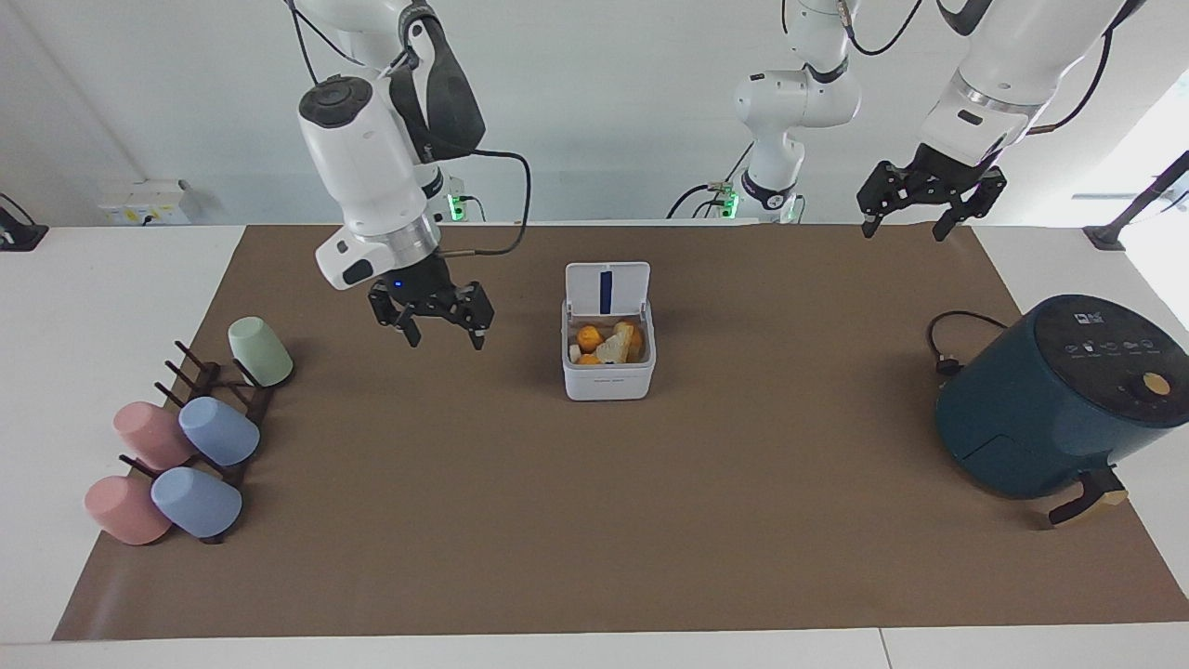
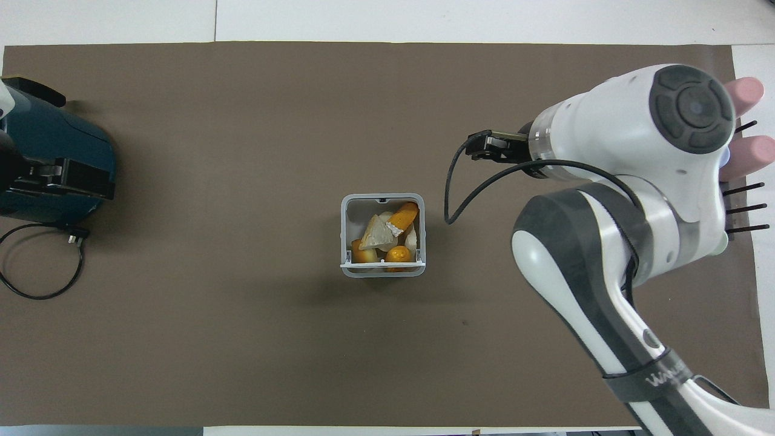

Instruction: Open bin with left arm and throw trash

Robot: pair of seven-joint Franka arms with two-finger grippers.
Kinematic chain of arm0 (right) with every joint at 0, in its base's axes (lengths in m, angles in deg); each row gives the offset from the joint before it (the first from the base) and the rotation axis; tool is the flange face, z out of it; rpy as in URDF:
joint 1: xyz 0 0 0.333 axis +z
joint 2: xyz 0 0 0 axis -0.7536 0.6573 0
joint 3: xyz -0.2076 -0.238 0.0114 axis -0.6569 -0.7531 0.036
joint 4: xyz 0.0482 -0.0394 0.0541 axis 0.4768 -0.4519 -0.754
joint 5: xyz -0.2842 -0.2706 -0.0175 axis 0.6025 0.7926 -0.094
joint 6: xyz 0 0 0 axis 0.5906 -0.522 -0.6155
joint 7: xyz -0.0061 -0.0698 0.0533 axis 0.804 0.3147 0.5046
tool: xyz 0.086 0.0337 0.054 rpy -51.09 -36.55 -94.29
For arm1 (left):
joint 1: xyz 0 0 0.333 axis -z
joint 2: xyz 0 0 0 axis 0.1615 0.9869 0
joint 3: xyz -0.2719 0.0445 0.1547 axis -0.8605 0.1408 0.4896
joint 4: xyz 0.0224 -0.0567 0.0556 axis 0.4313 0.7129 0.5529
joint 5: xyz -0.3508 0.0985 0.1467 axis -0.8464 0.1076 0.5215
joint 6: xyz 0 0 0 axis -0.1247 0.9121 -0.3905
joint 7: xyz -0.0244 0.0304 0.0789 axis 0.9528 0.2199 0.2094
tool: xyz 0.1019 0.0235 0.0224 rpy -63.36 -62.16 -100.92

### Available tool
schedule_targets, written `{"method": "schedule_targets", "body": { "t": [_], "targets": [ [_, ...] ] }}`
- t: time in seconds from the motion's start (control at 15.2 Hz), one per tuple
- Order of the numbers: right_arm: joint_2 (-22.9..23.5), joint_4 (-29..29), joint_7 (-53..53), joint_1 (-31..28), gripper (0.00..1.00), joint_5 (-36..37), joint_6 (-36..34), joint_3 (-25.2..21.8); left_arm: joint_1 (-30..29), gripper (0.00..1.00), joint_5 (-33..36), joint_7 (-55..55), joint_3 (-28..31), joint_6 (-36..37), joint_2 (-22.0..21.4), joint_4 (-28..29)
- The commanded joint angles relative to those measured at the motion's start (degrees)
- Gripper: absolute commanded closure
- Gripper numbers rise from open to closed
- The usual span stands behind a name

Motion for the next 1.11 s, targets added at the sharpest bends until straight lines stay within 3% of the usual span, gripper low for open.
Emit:
{"method": "schedule_targets", "body": {
  "t": [0.0, 0.39, 1.05],
  "targets": [
    [-3.28, -1.0, -6.11, -4.11, 0.0, 0.77, -3.33, 0.86, -0.19, 0.0, 0.69, -0.31, -0.04, -0.93, -1.49, 1.86],
    [-5.22, 2.34, -14.47, -7.2, 0.0, 6.47, -11.67, 0.51, -0.1, 0.0, 0.69, -0.4, -0.04, -0.84, -1.49, 1.86],
    [-4.78, 15.25, -16.5, -8.87, 0.0, 6.84, -32.32, -0.81, -0.19, 0.0, 0.69, -0.31, -0.13, -0.58, -1.49, 1.86]
  ]
}}
